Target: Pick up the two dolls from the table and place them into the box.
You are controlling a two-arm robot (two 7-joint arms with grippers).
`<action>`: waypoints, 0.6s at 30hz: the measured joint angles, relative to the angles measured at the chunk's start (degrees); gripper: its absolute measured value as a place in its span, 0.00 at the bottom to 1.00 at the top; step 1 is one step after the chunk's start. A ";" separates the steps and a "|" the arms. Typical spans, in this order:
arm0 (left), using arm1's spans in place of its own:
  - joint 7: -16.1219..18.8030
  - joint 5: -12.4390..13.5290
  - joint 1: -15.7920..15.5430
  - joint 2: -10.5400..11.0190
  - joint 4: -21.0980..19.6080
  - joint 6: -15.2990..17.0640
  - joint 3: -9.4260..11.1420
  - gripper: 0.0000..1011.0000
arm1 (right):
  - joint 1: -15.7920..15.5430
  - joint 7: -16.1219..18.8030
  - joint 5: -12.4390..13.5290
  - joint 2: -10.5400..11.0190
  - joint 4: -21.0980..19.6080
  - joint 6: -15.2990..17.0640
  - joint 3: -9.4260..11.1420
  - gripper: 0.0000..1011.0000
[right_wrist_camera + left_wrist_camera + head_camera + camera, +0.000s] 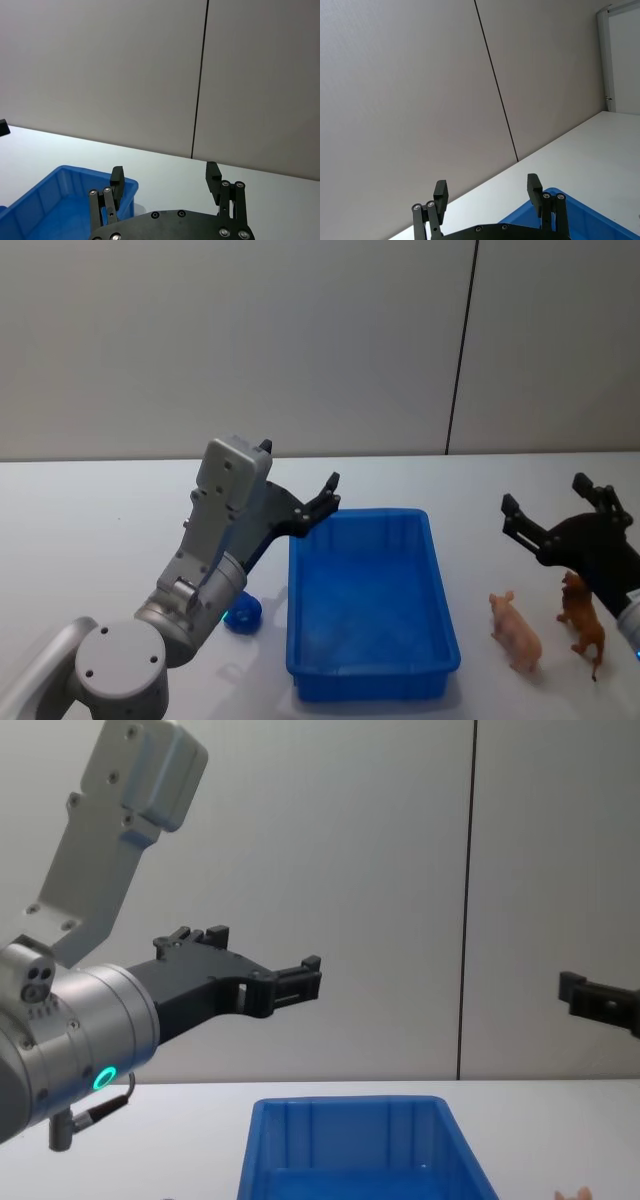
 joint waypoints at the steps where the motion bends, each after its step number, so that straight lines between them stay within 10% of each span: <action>1: 0.00 0.00 0.00 0.00 0.00 0.00 0.00 0.99 | -0.05 0.15 0.22 0.17 0.06 0.00 0.15 0.99; 18: 0.00 0.00 0.00 0.00 0.00 0.00 0.00 0.99 | -2.12 3.49 4.61 5.47 2.50 2.42 4.22 0.99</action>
